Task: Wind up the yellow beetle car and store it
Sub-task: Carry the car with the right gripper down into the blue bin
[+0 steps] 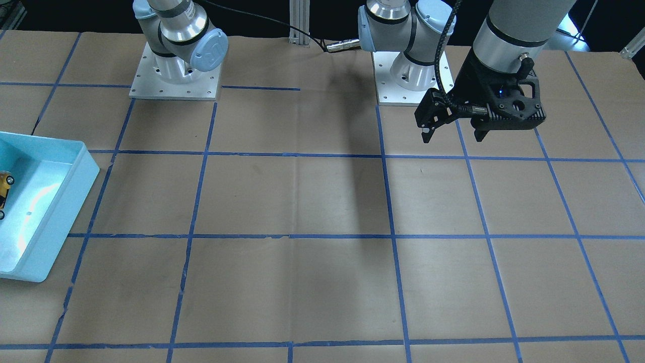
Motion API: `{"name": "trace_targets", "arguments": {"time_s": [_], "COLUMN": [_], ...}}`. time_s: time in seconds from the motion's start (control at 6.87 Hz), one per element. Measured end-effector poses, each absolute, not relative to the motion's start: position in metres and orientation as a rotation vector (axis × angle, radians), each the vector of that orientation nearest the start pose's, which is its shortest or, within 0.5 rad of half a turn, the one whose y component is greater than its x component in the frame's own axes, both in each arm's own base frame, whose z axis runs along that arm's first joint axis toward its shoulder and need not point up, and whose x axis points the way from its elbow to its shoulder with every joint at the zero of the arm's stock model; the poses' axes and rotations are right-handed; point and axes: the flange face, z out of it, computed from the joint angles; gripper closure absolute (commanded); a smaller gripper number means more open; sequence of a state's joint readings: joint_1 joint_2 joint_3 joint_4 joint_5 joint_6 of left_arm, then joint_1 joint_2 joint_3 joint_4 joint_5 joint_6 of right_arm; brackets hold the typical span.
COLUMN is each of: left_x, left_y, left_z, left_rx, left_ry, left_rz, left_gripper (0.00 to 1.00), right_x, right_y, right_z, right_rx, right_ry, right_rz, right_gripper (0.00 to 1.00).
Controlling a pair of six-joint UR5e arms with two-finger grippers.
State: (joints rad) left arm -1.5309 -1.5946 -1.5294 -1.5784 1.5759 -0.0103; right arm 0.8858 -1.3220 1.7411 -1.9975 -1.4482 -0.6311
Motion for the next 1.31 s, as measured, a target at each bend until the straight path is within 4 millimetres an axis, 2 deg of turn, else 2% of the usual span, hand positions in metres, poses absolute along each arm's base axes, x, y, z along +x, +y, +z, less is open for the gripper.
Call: {"name": "trace_targets", "arguments": {"time_s": [0.29, 0.44, 0.87, 1.31], "left_x": [-0.113, -0.113, -0.113, -0.112], "left_y": [-0.509, -0.509, -0.51, -0.51], "left_z": [0.495, 0.496, 0.498, 0.5], "left_rx": [-0.079, -0.079, -0.076, -0.077], "left_ry": [3.136, 3.136, 3.135, 3.134], "left_rz": [-0.015, -0.016, -0.022, -0.028], "left_gripper": [0.0, 0.0, 0.0, 0.0], "right_x": [-0.239, -0.238, -0.268, -0.277], "right_y": [-0.507, -0.499, -0.482, -0.479], "right_z": [0.274, 0.26, 0.232, 0.215], "right_rx": [0.177, 0.198, 0.298, 0.325], "right_ry": [3.069, 3.081, 3.073, 3.068], "right_rz": [-0.163, -0.183, -0.158, -0.127], "right_gripper": [0.93, 0.92, 0.91, 0.73]}}
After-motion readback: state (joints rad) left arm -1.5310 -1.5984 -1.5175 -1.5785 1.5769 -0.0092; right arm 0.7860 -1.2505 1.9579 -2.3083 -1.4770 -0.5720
